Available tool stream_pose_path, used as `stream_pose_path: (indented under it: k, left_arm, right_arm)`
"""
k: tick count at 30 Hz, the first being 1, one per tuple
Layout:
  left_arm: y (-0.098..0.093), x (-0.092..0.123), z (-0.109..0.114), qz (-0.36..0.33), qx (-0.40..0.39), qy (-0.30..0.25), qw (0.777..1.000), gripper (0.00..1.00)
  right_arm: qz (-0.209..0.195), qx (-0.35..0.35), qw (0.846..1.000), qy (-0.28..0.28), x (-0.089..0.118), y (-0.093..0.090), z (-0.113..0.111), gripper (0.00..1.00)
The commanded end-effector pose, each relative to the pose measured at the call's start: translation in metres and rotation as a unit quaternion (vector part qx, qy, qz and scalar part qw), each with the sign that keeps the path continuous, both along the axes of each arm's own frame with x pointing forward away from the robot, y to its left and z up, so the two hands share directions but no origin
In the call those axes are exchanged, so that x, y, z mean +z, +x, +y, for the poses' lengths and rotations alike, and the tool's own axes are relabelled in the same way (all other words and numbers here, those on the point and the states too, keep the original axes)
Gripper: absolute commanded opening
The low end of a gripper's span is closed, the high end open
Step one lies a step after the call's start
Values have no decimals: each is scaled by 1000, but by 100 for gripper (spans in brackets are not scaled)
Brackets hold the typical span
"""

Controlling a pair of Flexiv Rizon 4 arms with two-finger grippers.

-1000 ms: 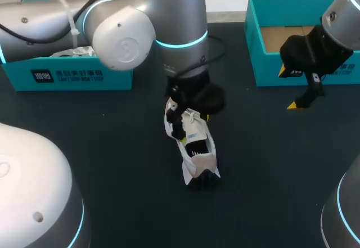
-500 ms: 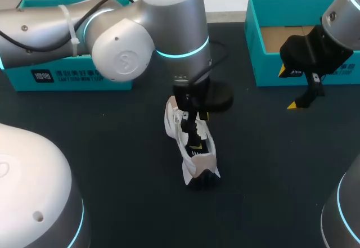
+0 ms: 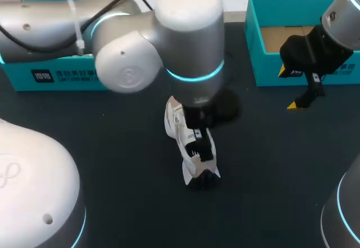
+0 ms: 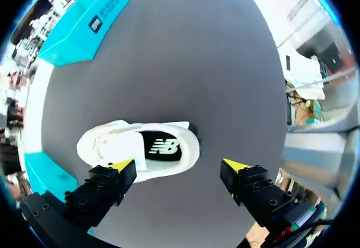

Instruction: Take the shoe out of the shoebox, open the shoe tongue, remove and reinsert the insole, then place the shoe into the shoebox

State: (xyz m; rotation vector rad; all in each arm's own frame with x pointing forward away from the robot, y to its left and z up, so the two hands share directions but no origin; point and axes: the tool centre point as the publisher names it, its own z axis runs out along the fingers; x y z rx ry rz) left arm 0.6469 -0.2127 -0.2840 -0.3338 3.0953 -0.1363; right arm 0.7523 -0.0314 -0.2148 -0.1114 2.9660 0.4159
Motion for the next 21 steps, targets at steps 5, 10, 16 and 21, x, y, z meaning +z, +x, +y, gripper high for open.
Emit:
stream_pose_path:
  k: [5, 10, 16, 21]
  left_arm:
    - [-23, -25, -17, -42, 35, 19, 998, 100]
    - [-25, -38, -11, -42, 40, 4, 998, 100]
    - [-26, -54, -4, -40, 48, -2, 998, 100]
    - [-24, -65, 5, -36, 51, -8, 998, 100]
  right_arm:
    - [0, 0, 1000, -1, -1, 0, 0, 100]
    - [0, 0, 1000, -1, -1, 0, 0, 100]
    - [0, 0, 1000, -1, -1, 0, 0, 100]
    - [0, 0, 1000, -1, -1, 0, 0, 100]
